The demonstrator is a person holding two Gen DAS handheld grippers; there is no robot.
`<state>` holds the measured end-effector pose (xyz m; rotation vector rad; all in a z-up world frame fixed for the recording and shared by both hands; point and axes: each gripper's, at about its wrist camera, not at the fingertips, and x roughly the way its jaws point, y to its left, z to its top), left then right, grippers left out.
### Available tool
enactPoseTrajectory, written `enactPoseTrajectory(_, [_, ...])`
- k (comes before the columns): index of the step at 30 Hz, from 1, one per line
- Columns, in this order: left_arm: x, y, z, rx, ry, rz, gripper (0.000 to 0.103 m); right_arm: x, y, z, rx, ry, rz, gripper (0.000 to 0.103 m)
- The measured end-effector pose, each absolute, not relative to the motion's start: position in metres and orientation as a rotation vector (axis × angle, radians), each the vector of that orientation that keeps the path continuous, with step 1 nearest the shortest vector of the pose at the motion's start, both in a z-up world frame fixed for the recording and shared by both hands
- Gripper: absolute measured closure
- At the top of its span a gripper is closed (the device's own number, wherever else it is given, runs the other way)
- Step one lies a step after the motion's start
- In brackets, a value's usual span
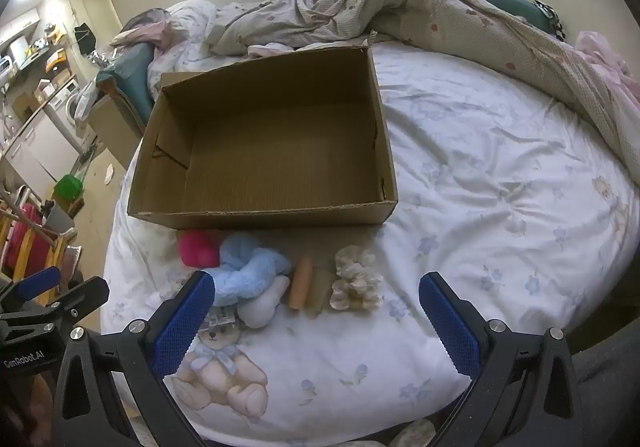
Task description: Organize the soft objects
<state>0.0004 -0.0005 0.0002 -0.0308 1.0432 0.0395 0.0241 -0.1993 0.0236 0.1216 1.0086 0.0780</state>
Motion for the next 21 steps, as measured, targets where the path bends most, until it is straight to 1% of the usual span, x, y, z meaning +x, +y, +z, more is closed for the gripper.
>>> enactPoseTrajectory(21, [0.0004, 0.0002, -0.0008, -0.042, 1.039, 0.04, 0.0, 0.0244, -0.1993, 0.024, 0.127, 1.005, 0.083, 0.0])
